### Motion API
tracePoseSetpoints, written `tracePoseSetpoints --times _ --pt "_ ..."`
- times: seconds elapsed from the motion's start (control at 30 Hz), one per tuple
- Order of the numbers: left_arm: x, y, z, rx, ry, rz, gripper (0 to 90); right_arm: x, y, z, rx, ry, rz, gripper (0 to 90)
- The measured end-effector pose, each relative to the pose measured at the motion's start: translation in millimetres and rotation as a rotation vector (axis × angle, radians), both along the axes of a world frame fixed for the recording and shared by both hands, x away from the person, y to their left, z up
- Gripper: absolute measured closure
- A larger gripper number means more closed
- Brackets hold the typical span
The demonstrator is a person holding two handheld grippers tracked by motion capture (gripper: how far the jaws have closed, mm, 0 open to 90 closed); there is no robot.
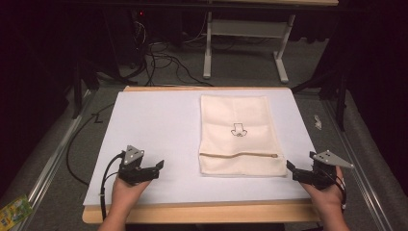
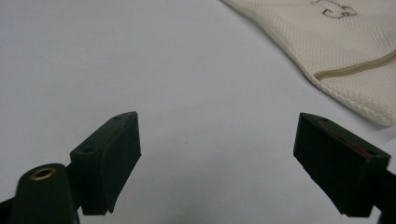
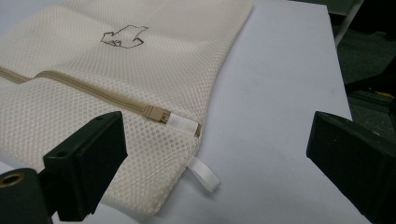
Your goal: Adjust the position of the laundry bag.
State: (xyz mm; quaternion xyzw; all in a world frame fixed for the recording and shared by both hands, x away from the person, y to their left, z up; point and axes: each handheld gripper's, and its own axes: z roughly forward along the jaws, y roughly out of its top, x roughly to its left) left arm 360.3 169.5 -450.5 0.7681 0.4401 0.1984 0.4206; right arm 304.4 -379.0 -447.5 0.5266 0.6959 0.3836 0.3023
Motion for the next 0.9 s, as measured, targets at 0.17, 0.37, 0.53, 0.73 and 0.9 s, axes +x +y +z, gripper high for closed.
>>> tracePoseSetpoints --times 0.17,0.37,0.53,0.73,0.9 --pt "13.8 -31.8 1.9 -0.046 0.033 -0.059 19.2 -1.6 0.9 -0.6 -0.008 -0.002 0.002 6.1" --pt "41.4 -94.6 -10.8 -0.050 0.088 -0.097 26.7 -2.4 0.7 0.6 -0.006 -0.008 0.006 6.9" --pt "54.1 -137.4 -26.4 -0.030 0.125 -0.134 39.5 -1.9 2.3 -0.3 -0.013 -0.002 0.015 7.6" --pt "50.6 -158.3 -30.0 0.031 0.107 -0.119 55.5 -3.0 1.9 0.7 -0.009 -0.009 0.020 9.1" --pt "41.3 -161.1 -27.3 0.068 0.077 -0.131 83.0 -2.4 2.8 1.3 -0.010 -0.013 0.023 9.8"
